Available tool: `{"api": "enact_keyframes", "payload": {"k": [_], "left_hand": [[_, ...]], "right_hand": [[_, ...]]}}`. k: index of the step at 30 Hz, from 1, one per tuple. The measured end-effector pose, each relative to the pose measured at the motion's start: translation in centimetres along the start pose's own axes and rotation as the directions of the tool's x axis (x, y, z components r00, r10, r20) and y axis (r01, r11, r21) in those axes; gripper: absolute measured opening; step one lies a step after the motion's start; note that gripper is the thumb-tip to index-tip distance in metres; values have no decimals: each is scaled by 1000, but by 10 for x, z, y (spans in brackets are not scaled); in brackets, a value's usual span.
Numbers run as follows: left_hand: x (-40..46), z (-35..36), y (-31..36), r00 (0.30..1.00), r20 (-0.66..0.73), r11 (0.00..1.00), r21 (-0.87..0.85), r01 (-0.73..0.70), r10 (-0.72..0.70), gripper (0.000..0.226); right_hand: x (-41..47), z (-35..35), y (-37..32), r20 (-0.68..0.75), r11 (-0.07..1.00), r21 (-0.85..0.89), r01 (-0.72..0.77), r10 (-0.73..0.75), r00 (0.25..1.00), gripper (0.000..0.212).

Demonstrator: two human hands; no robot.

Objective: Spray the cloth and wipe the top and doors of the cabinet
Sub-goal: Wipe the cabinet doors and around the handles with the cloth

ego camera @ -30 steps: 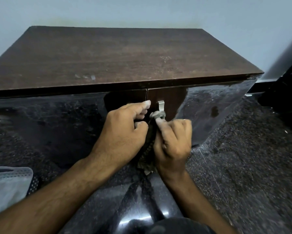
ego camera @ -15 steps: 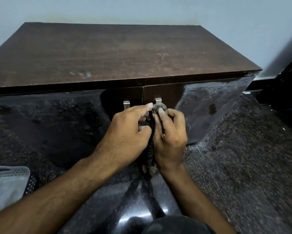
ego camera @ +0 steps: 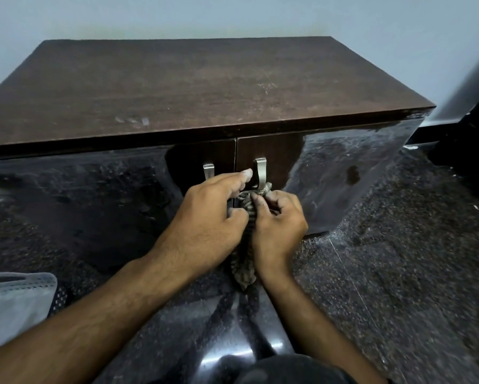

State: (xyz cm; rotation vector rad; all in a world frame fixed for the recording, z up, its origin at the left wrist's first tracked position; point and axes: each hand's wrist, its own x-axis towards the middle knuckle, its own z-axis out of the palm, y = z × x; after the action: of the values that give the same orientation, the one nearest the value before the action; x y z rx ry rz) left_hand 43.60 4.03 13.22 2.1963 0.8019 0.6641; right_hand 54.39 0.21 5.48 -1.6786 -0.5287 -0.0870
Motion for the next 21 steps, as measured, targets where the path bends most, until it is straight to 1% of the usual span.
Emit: {"api": "enact_keyframes", "payload": {"k": [1, 2, 3, 4, 6, 7, 8, 9, 11, 14, 16, 18, 21], "left_hand": [[0, 0, 0, 1000, 1, 1000, 0, 1, -1, 63], [0, 0, -1, 1000, 0, 1000, 2, 4, -4, 63], [0, 0, -1, 1000, -1, 1000, 4, 5, -5, 63], [0, 0, -1, 1000, -4, 1000, 5, 3, -3, 63], [0, -1, -3, 1000, -9, 1000, -1, -1, 1, 62], [1, -2, -4, 1000, -15, 1000, -7, -5, 5, 62], [1, -2, -4, 1000, -20, 1000, -10, -7, 7, 62], [1, -3, -4, 1000, -24, 1000, -10, -8, 7, 61], [1, -5, -4, 999, -33, 1000, -4, -3, 3, 62], [1, -6, -3, 999, -41, 1000, -4, -5, 4, 62], [1, -5, -2, 999, -41, 1000, -9, -10, 10, 62], [1, -4, -2, 999, -31, 1000, -16, -18, 17, 62], [0, -5, -1, 999, -35, 1000, -14, -23, 22, 62]], "right_hand": [[2, 1, -1, -1, 996, 52, -69, 69, 998, 10], [2, 0, -4, 1, 990, 93, -107, 108, 994, 10], [3, -1, -7, -5, 987, 118, -112, 114, 994, 11], [3, -4, -10, -24, 988, 130, -80, 84, 996, 13], [5, -7, -14, -72, 990, 113, 82, -74, 995, 14], [7, -7, -14, -74, 982, 85, 168, -162, 984, 14], [9, -7, -14, -54, 974, 51, 222, -219, 974, 14], [10, -8, -15, -16, 974, 20, 227, -227, 974, 14], [10, -10, -14, 85, 987, 0, 159, -158, 984, 16], [23, -15, -17, 226, 998, 67, 11, -26, 974, 19], [35, -16, -21, 242, 994, 102, -47, 21, 970, 18], [35, -16, -23, 239, 993, 113, -45, 17, 971, 18], [28, -20, -18, 293, 996, 78, -50, 25, 956, 18]]}}
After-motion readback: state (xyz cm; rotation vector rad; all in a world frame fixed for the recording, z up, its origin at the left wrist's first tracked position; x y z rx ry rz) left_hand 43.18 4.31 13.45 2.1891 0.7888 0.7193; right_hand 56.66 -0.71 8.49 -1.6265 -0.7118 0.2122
